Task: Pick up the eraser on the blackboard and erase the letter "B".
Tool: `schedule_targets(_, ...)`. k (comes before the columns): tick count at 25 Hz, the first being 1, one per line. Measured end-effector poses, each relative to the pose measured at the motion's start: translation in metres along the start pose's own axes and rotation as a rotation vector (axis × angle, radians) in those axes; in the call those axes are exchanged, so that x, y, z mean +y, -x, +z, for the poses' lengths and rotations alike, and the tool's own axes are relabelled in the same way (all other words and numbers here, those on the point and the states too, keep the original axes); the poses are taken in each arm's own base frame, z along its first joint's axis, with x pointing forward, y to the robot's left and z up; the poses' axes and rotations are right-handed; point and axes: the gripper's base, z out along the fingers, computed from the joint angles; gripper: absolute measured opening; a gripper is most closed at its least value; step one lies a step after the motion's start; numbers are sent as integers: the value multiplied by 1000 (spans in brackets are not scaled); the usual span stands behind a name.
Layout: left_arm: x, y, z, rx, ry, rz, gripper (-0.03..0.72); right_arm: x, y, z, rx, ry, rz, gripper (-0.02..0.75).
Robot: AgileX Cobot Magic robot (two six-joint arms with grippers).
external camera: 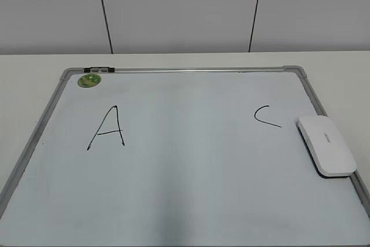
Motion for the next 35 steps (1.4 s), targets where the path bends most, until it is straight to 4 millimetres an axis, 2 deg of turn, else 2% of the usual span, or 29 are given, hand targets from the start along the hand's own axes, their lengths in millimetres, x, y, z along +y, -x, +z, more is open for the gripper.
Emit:
schedule_targets(11,0,0,2,-9,1,2,474,0,0,0,0,2,-7,555)
schedule_targets(24,-2,0,2,-10,-17,-7,465,0,0,0,0,2,-11,555)
schedule_targets(29,-1,-6,-7,-77,-21,-13,445,0,-2,-3,-24,-7,1,555)
schedule_targets(35,2,-18,-22,-203,-21,-30,430,-2,-14,-17,-130,-96,87,555)
